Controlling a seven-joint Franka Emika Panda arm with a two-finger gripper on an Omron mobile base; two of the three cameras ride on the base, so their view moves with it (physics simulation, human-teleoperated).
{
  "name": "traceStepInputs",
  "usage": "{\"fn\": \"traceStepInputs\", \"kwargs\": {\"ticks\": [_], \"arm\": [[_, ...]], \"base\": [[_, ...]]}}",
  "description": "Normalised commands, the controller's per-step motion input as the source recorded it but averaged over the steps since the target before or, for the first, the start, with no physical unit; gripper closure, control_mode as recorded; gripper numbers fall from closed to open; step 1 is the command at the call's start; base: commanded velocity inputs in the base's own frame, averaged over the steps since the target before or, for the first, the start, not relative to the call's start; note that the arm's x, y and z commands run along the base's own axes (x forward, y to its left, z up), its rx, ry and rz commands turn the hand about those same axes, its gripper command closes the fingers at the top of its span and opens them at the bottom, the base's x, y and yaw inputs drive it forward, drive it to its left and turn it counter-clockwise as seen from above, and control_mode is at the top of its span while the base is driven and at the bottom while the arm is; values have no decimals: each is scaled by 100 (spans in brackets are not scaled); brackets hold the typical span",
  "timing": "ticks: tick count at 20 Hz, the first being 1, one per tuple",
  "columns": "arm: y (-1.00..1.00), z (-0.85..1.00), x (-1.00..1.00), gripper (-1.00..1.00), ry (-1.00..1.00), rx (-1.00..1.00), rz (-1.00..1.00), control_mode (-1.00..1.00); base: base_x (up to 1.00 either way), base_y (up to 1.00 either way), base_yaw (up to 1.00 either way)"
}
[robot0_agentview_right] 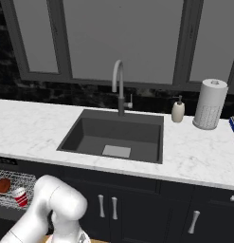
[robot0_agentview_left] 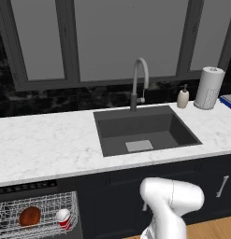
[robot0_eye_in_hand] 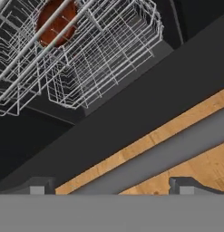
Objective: Pick up the cup and bowl from the counter, place them in the dishwasher, and close the dishwasher door.
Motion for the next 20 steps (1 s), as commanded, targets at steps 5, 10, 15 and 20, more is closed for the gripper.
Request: {"fn": "traceStepInputs", "kwargs": {"ticks": [5, 10, 15, 20], "arm": [[75, -97, 0, -100, -3, -6, 0, -100], [48, -82, 0, -100, -10, -5, 0, -100], [14, -59, -36, -100, -15, 0, -2, -100], [-21, -65, -100, -100, -23, 0, -11, -100]], "base": [[0, 0, 0], [0, 0, 0], [0, 0, 0], [0, 0, 0]]}}
